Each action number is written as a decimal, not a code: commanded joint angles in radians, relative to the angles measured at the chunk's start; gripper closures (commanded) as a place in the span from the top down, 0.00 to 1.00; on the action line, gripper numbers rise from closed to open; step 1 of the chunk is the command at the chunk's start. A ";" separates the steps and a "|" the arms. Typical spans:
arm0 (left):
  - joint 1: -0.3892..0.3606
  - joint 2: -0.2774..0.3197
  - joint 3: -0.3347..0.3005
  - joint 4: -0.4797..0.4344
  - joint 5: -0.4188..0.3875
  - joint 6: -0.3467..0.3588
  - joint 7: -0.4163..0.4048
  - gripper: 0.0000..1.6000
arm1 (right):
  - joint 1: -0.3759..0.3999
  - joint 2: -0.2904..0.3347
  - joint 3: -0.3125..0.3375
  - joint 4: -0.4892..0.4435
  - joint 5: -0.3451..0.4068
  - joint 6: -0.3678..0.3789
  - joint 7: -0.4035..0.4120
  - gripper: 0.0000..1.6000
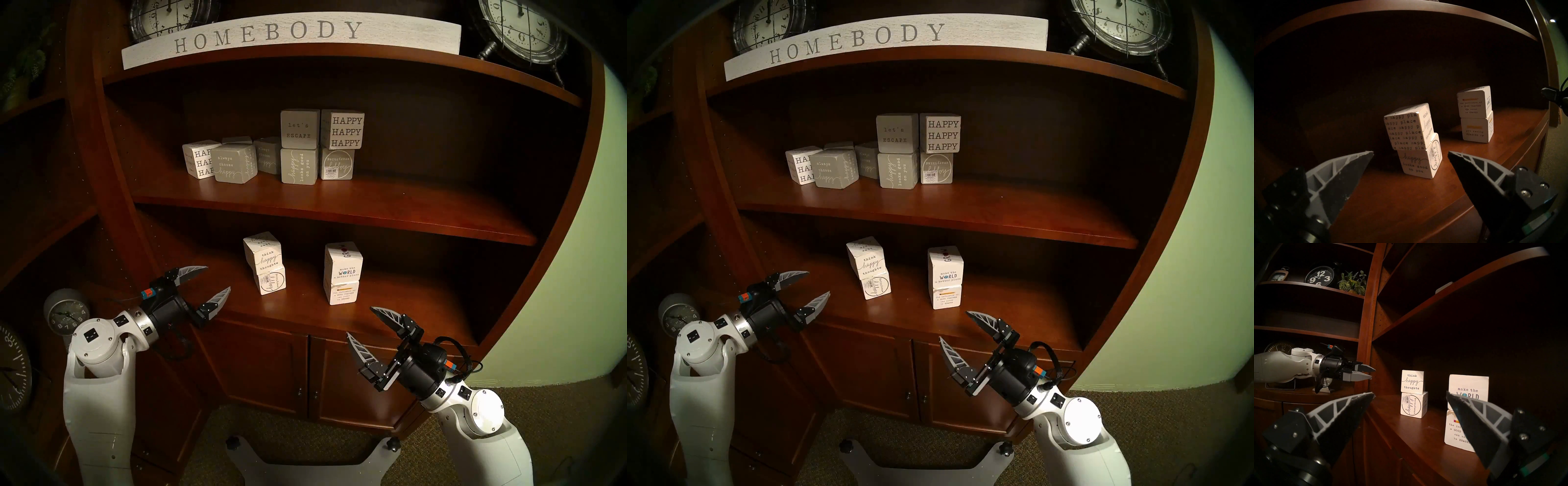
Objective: Stack four cubes vertically into two groups
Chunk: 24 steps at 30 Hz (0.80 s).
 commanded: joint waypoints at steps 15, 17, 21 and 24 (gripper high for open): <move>0.010 -0.012 -0.022 -0.009 -0.013 -0.013 -0.012 1.00 | 0.003 -0.004 0.001 -0.018 0.001 0.004 -0.001 1.00; 0.009 -0.013 -0.023 -0.009 -0.012 -0.013 -0.013 1.00 | 0.003 -0.005 0.001 -0.018 0.001 0.004 0.000 1.00; 0.008 -0.015 -0.024 -0.009 -0.010 -0.013 -0.015 1.00 | 0.003 -0.005 0.001 -0.018 0.001 0.004 0.000 1.00; 0.007 -0.016 -0.025 -0.009 -0.009 -0.012 -0.016 1.00 | 0.003 -0.006 0.001 -0.018 0.001 0.004 0.000 1.00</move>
